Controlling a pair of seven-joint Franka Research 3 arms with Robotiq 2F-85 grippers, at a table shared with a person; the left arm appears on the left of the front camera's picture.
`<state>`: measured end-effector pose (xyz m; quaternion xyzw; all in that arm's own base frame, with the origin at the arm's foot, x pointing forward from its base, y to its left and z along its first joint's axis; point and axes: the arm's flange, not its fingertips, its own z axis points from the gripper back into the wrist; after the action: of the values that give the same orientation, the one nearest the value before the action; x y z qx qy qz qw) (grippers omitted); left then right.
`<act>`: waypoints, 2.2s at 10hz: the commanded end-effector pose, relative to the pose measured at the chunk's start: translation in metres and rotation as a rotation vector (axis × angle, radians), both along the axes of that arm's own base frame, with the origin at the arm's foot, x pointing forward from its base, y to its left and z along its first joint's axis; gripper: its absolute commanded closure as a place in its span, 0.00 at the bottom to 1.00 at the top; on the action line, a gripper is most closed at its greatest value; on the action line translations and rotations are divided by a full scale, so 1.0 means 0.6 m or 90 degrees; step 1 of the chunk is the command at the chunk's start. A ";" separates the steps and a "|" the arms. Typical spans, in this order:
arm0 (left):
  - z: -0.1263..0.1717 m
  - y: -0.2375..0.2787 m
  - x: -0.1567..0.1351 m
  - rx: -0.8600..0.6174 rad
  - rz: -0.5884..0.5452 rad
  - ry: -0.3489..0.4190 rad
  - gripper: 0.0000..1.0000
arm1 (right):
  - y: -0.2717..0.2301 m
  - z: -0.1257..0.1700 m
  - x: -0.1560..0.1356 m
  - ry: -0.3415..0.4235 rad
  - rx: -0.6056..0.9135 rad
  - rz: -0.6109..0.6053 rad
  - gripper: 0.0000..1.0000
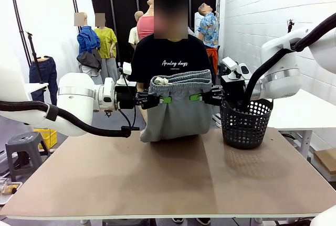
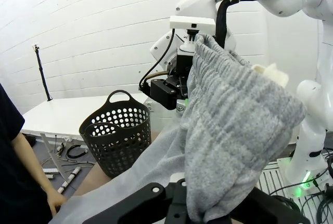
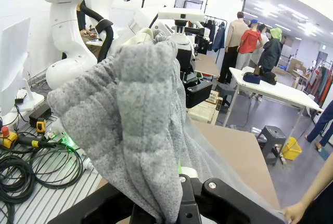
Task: Fold the training pants.
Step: Release the ends of the Training pants and then grab the overlapped ends.
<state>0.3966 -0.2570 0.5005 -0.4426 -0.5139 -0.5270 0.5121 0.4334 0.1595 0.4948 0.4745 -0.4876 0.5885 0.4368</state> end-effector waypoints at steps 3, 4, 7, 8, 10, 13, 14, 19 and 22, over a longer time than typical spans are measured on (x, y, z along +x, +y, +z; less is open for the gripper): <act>0.008 -0.002 -0.003 0.000 0.003 -0.006 1.00 | -0.001 -0.001 -0.004 -0.003 0.007 0.006 1.00; 0.008 -0.002 -0.003 0.000 0.003 -0.006 1.00 | -0.001 -0.001 -0.004 -0.003 0.007 0.006 1.00; 0.008 -0.002 -0.003 0.000 0.003 -0.006 1.00 | -0.001 -0.001 -0.004 -0.003 0.007 0.006 1.00; 0.008 -0.002 -0.003 0.000 0.003 -0.006 1.00 | -0.001 -0.001 -0.004 -0.003 0.007 0.006 1.00; 0.008 -0.002 -0.003 0.000 0.003 -0.006 1.00 | -0.001 -0.001 -0.004 -0.003 0.007 0.006 1.00; 0.008 -0.002 -0.003 0.000 0.003 -0.006 1.00 | -0.001 -0.001 -0.004 -0.003 0.007 0.006 1.00; 0.008 -0.002 -0.003 0.000 0.003 -0.006 1.00 | -0.001 -0.001 -0.004 -0.003 0.007 0.006 1.00; 0.008 -0.002 -0.003 0.000 0.003 -0.006 1.00 | -0.001 -0.001 -0.004 -0.003 0.007 0.006 1.00; 0.008 -0.002 -0.003 0.000 0.003 -0.006 1.00 | -0.001 -0.001 -0.004 -0.003 0.007 0.006 1.00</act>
<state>0.3963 -0.2572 0.5010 -0.4414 -0.5142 -0.5275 0.5124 0.4335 0.1590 0.4948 0.4743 -0.4878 0.5883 0.4371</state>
